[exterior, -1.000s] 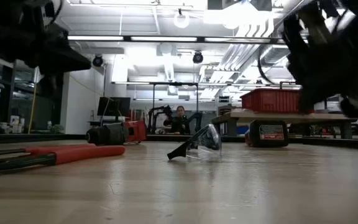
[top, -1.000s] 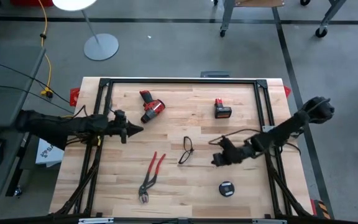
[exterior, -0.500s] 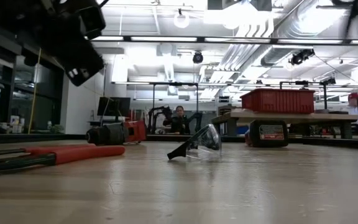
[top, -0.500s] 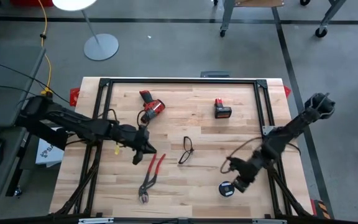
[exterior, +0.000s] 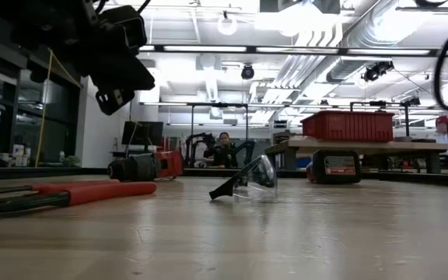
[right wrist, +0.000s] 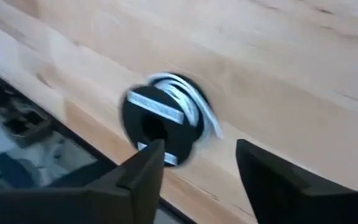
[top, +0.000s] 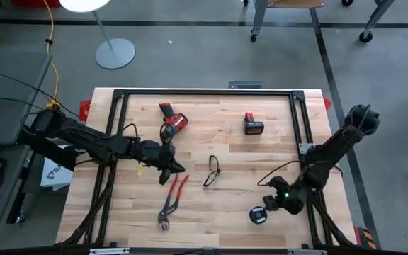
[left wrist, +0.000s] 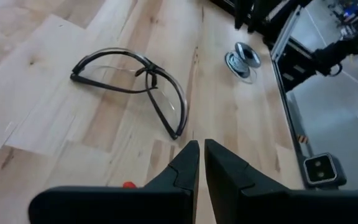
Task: Coil cords
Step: Uncoil the white wire from the black spool
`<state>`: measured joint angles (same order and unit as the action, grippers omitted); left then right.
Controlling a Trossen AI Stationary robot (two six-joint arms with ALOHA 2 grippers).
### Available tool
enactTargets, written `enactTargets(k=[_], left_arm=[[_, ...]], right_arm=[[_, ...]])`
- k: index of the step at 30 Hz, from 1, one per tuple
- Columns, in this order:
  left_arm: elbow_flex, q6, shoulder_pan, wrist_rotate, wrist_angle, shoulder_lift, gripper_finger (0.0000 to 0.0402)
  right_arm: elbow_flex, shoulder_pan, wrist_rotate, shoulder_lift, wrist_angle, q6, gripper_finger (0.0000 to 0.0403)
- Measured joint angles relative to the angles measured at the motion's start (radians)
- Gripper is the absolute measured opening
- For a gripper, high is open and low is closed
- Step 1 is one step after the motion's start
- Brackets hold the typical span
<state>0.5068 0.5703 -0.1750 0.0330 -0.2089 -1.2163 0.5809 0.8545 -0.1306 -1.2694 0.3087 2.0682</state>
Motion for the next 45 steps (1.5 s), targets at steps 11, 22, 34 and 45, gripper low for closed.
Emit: enactTargets(k=[11,22,34,45], left_arm=[[0.000,0.048,-0.025,0.010,0.006,-0.006,0.0021],[0.000,0.047,-0.038,0.001,0.041,-0.005,0.0021],[0.000,0.050,-0.037,0.000,0.057,-0.005,0.0021],[-0.001,0.099,-0.008,0.025,-0.227,-0.002,0.0021]], right_arm=[[-0.124,-0.032,0.011,0.000,-0.241,-0.034,0.0200],[-0.134,-0.032,0.040,-0.051,-0.314,-0.165,0.0199],[-0.086,-0.032,0.052,-0.272,-0.537,-0.159,0.0160],[0.062,-0.066,0.029,-0.231,-0.441,-0.315,0.0027]])
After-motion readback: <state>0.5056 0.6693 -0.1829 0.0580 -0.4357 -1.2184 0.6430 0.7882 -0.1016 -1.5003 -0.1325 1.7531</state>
